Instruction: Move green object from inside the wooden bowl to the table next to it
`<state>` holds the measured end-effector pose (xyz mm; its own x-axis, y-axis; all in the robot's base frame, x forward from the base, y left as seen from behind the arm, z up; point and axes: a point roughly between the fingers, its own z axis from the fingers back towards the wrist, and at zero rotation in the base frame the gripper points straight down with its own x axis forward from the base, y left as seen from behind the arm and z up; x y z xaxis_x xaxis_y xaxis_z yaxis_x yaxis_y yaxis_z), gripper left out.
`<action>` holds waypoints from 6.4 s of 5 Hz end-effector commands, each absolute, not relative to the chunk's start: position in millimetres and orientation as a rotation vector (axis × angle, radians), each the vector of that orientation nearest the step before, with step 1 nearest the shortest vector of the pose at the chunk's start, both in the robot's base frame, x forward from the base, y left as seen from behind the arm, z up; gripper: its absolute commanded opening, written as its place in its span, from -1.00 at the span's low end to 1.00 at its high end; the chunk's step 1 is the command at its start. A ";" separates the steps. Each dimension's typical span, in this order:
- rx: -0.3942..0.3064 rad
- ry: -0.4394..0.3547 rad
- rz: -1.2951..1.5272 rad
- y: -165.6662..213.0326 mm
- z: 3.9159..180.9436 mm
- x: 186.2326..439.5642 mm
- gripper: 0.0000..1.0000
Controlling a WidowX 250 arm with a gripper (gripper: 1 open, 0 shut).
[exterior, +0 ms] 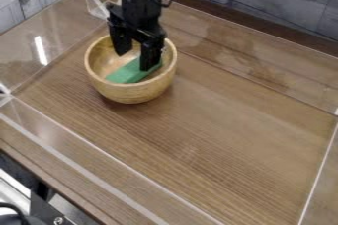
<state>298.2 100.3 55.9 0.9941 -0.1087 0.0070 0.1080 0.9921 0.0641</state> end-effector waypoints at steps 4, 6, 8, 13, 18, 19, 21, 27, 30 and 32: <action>0.064 -0.082 -0.128 129.3 42.8 320.1 1.00; 0.047 -0.093 -0.033 114.6 48.5 323.3 -1.00; 0.014 -0.135 -0.026 106.2 62.6 323.8 -1.00; -0.035 -0.219 0.044 101.1 108.5 317.0 -1.00; -0.119 -0.226 -0.346 64.5 163.8 350.0 -1.00; -0.123 -0.200 -0.381 40.0 156.0 350.6 -1.00; -0.116 -0.158 -0.306 17.7 115.1 361.8 -1.00; -0.098 -0.193 -0.074 43.1 66.3 372.8 1.00; -0.060 -0.180 0.245 49.8 29.8 369.4 -1.00; -0.047 -0.177 0.347 52.8 19.4 364.0 -1.00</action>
<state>369.5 49.9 27.0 0.9211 0.3431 0.1838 -0.3314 0.9390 -0.0923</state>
